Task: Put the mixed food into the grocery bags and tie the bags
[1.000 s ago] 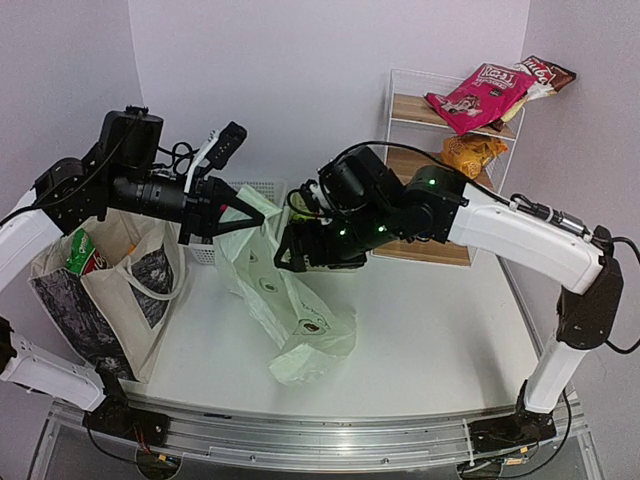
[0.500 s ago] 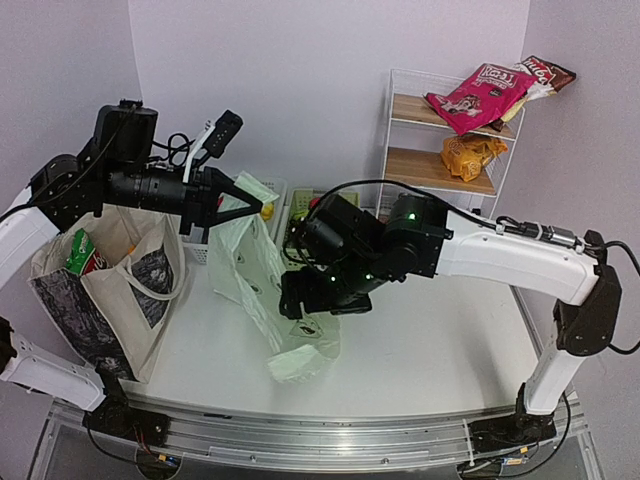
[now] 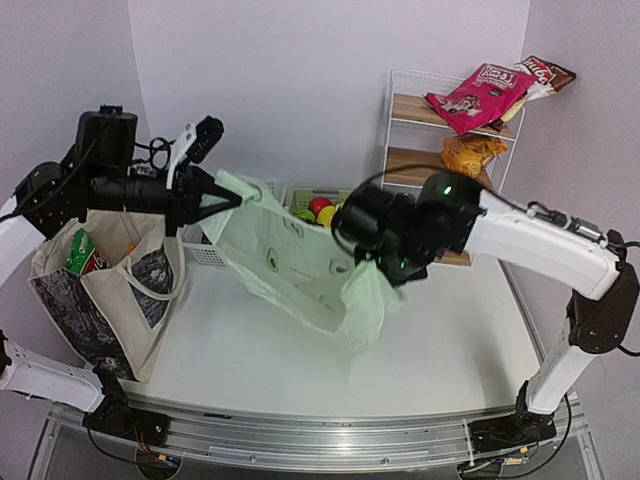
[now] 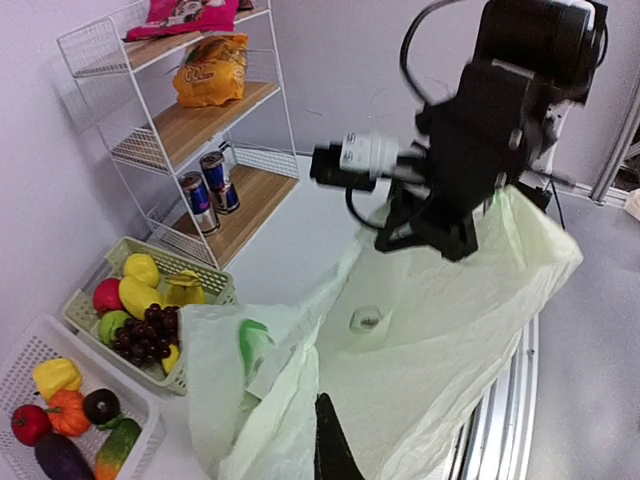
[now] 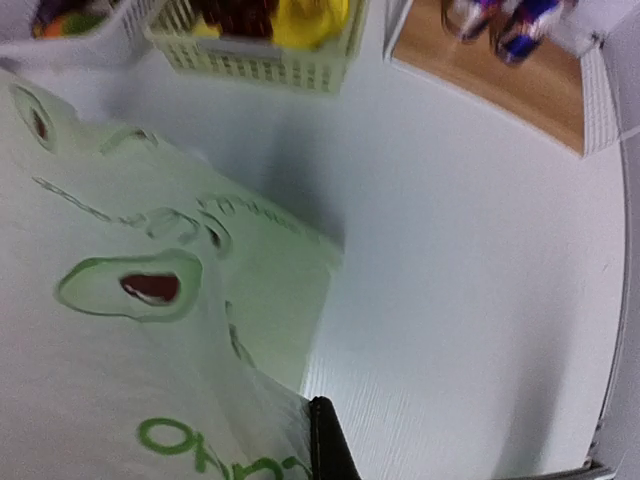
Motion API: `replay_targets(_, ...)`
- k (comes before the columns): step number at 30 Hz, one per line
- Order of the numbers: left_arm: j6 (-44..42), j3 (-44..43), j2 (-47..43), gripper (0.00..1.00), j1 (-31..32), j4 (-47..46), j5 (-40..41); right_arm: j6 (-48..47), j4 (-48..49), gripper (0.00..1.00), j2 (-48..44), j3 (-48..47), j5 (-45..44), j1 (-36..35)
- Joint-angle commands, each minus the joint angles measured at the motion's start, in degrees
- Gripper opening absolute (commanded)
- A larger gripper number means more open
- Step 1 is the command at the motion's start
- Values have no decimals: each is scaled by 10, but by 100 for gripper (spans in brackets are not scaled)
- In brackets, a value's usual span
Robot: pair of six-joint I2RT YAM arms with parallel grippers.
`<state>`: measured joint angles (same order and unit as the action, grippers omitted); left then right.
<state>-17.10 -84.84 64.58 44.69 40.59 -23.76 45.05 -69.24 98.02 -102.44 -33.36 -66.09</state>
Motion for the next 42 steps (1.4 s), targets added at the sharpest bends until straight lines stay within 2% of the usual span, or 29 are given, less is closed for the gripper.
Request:
replay_targets(1,-40,-197,13,0,-10,-71,-13,-171,18,0,-22,-245,-133,-75)
replay_targets(3,-30,-216,15,0,-10,-28,-28,-207,19,0,9,-279,-172,-113)
replay_targets(4,-24,-203,12,0,-10,4,-28,-201,16,0,14,-254,-166,-121)
replay_targets(5,-17,-152,3,0,-10,34,-17,-154,15,0,9,-198,-123,-111)
replay_targets(7,-14,-27,-25,0,-10,81,-15,-50,12,0,-13,-76,20,-66)
replay_targets(9,5,49,-61,0,-10,87,-69,28,13,0,-37,-5,93,-45)
replay_targets(11,48,72,-91,0,-11,71,-128,43,11,0,-54,17,138,-46)
replay_targets(13,58,58,-86,0,-17,81,-134,43,11,0,-61,18,169,-45)
replay_targets(15,60,44,-76,0,-19,91,-133,28,12,0,-52,6,211,-35)
replay_targets(21,110,-2,-55,0,-38,97,-136,-36,31,0,14,-67,389,61)
replay_targets(25,95,-96,-17,0,-43,113,-116,-73,33,0,77,-127,481,138)
replay_targets(29,86,-187,21,0,-54,151,-110,-96,33,0,149,-183,567,181)
replay_targets(31,99,-159,19,0,-63,150,-100,-97,34,0,190,-206,597,197)
replay_targets(37,149,2,23,0,-66,77,-93,-100,34,0,332,-323,684,214)
replay_targets(39,146,17,38,0,-66,64,-98,-104,34,7,344,-336,689,223)
replay_targets(42,117,21,52,0,-66,51,-82,-126,37,26,338,-348,685,241)
